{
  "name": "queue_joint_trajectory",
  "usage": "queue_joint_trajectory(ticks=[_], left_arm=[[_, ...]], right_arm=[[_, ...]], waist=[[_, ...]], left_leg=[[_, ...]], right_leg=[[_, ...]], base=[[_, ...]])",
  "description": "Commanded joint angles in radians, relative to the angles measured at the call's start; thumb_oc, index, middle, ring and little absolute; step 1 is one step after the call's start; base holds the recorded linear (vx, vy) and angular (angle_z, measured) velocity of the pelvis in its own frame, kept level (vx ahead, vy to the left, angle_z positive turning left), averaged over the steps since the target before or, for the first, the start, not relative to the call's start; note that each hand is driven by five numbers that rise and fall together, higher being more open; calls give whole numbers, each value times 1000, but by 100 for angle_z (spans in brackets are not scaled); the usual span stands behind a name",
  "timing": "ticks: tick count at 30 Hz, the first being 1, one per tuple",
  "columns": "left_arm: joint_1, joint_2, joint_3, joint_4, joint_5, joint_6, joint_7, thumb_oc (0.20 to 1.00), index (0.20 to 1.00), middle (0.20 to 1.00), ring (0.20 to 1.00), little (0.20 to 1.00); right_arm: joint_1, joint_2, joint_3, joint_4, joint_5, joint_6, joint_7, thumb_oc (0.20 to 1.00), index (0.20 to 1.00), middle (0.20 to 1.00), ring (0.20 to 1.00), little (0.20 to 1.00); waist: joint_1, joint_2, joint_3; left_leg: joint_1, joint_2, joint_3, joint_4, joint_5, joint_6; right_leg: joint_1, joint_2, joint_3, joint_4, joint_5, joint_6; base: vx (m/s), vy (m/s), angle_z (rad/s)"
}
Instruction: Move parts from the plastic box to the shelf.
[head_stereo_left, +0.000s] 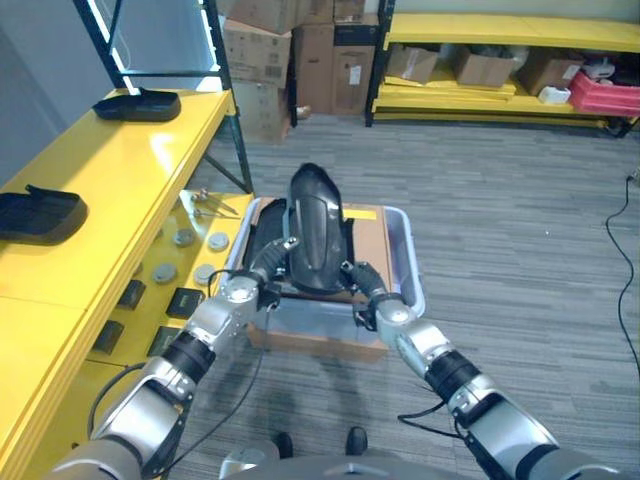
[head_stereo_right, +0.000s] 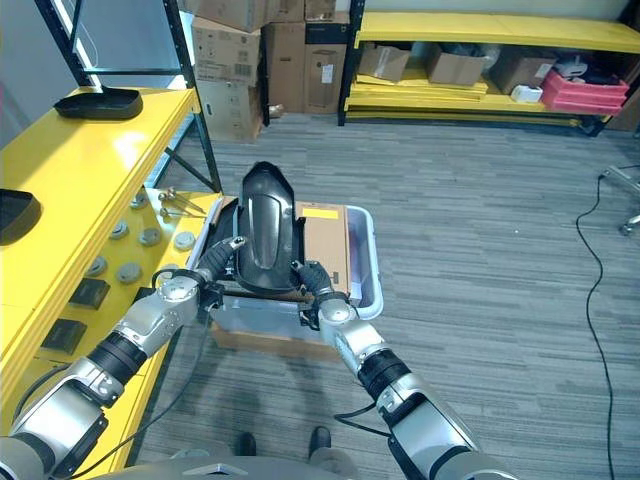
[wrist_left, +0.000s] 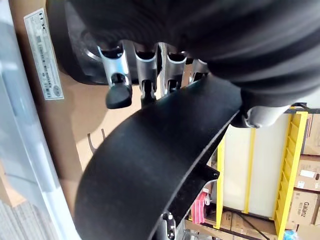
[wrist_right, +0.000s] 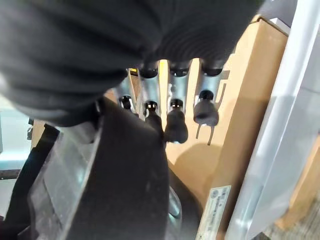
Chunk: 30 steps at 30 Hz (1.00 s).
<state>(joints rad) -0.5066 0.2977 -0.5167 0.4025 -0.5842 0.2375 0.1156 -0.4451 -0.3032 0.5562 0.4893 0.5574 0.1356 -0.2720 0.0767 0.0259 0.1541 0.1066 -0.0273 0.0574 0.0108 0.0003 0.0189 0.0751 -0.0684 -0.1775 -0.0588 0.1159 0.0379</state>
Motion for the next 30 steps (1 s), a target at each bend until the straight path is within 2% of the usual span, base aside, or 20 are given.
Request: queue_joint_trajectory(ticks=[1,2,7,13,16,19,23,24,28,30], left_arm=[[-79,-62,-38,-81,-90,-191,-7,200,200,200,200,200],[-72,-56,-21,-91,-99,-199,-1,200,200,200,200,200],[-48,-24,36,-126,-119,-215,16,200,200,200,200,200],[-7,2,93,-123,-120,-241,26,200,200,200,200,200],[42,23,144,-113,-122,-267,23,200,200,200,200,200],[74,35,171,-108,-120,-284,26,200,200,200,200,200],[137,52,232,-101,-108,-320,11,200,200,200,200,200],[176,68,275,-108,-106,-351,2,200,200,200,200,200],[218,95,331,-130,-95,-387,3,200,200,200,200,200],[244,124,373,-163,-81,-413,12,200,200,200,200,200]], right_arm=[[-67,93,-39,29,202,-78,-1,476,476,476,476,476],[-58,95,-53,26,199,-86,-7,1000,1000,1000,1000,1000],[-56,73,-95,-4,139,-135,-74,1000,1000,1000,1000,1000],[-24,31,-160,-62,122,-173,-102,1000,1000,1000,1000,1000],[44,-4,-225,-108,138,-213,-83,1000,1000,1000,1000,1000],[91,-18,-258,-139,136,-218,-65,1000,1000,1000,1000,1000],[206,-43,-311,-173,118,-209,5,1000,1000,1000,1000,1000],[304,-52,-343,-170,116,-186,61,1000,1000,1000,1000,1000],[391,-53,-366,-127,70,-136,116,1000,1000,1000,1000,1000],[447,-62,-368,-67,57,-107,180,1000,1000,1000,1000,1000]], waist=[[39,-19,-64],[42,-18,-66],[51,-15,-65],[48,-15,-65],[37,-17,-65],[28,-18,-64],[7,-23,-65],[-10,-25,-63],[-28,-26,-65],[-36,-28,-64]], left_leg=[[-24,47,-14,11,-24,-56],[-23,47,-14,9,-24,-56],[-24,49,-16,9,-24,-55],[-27,49,-16,7,-22,-51],[-25,51,-10,5,-22,-48],[-25,53,-4,4,-22,-47],[-28,57,10,1,-19,-44],[-30,59,20,-1,-18,-41],[-32,63,26,-5,-16,-40],[-37,71,25,-4,-10,-44]], right_leg=[[28,-122,-31,40,-51,126],[28,-123,-34,38,-50,126],[29,-125,-41,40,-50,126],[25,-124,-38,42,-52,125],[24,-122,-35,42,-55,125],[21,-120,-30,45,-57,125],[11,-116,-20,50,-61,124],[2,-114,-13,57,-65,125],[-9,-107,-2,70,-76,122],[-16,-98,3,79,-85,115]], base=[[0,0,0],[0,0,0],[0,0,0],[0,0,0],[0,0,0],[0,0,0],[-6,-12,-5],[-19,-17,-4],[-1,-31,-6],[6,-81,-6]])
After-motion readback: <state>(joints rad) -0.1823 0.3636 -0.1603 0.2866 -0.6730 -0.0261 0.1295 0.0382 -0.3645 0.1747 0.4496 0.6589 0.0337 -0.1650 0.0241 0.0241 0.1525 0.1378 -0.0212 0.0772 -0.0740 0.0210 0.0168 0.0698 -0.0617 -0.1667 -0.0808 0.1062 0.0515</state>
